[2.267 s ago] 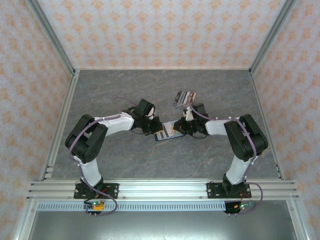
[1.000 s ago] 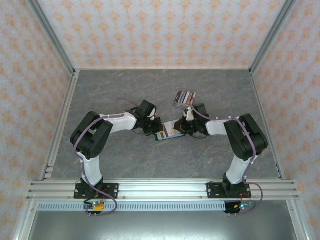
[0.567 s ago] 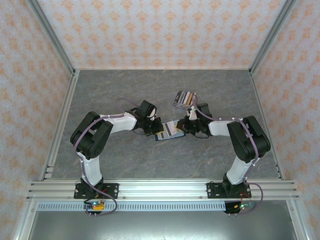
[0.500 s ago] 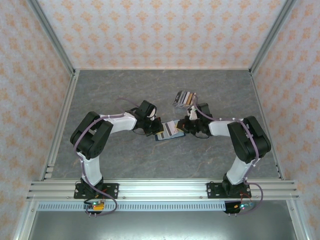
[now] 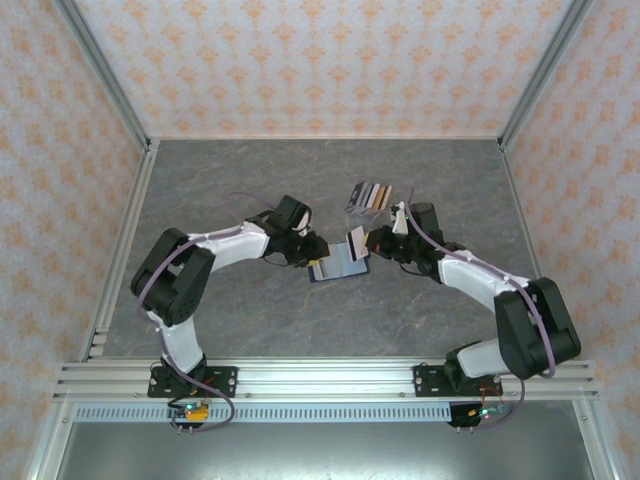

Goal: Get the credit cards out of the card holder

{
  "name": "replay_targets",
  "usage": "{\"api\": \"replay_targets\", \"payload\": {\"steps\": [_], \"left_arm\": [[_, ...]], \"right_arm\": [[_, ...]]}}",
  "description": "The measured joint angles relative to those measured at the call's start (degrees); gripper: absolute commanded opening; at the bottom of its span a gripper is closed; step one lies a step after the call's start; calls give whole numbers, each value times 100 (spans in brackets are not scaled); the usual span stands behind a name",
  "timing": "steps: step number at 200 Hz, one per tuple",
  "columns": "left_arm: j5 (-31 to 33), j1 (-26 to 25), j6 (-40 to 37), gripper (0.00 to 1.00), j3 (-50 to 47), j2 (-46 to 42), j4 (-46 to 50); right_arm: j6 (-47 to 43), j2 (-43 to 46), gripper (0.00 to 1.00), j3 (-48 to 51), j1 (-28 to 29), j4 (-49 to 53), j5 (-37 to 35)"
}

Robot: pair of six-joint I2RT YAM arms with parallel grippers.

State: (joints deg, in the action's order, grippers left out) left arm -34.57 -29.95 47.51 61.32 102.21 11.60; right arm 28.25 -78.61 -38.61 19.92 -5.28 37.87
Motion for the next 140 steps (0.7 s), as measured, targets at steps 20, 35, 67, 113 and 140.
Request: {"api": "replay_targets", "payload": {"steps": [20,35,67,113,140], "left_arm": [[87,0,118,66,-101,-680,-114],[85,9,195,73,-225,-1182,-334],[-107,11,566,79,-595,-1596,-1130],[-553,11,1340,66,-901,-1543,-2354],[-839,11,1805,45,-898,-1539,-3217]], "right_arm": [[131,308,0,7,0,7,37],[315,516,0,7,0,-31,160],[953,778,0,7,-2,-330,573],[1937,933,0,7,0,-990,1091],[2387,1021,0,7,0,-1276,1209]]}}
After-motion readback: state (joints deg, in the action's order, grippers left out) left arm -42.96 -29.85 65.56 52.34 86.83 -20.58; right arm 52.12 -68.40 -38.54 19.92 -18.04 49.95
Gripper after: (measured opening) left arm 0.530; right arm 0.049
